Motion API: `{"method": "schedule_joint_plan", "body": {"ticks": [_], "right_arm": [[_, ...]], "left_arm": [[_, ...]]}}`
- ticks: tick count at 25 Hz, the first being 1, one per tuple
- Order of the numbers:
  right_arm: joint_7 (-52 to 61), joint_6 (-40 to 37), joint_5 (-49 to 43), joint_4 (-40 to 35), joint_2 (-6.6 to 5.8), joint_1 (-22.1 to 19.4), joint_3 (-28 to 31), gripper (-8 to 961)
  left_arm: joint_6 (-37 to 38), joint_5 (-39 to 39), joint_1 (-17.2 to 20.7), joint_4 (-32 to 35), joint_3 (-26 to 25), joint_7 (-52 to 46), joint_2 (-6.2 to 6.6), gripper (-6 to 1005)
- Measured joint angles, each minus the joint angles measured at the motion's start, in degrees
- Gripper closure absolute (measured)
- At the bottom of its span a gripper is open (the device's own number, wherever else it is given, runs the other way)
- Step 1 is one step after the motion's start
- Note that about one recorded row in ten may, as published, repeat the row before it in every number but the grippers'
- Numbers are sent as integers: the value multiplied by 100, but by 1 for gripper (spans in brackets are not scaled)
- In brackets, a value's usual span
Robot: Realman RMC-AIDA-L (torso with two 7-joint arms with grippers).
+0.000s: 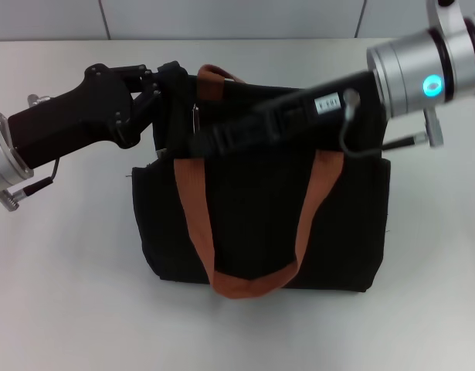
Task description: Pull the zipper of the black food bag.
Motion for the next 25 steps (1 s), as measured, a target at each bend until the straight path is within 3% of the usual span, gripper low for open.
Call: {"method": "schedule_joint_plan", "body": {"ticks": [5,10,25], "right_arm": [[-1328,31,70,-244,141,-466,18,327],[-1904,174,215,-240,153,-676,23,328],[-2213,140,463,-312,157,-720,-3,330]], "left_arm": [[45,-1,-6,0,-1,38,-8,949],[78,-11,-95,-11,25,151,-21,949],[161,-175,-252,-164,69,308,-37,949]]}}
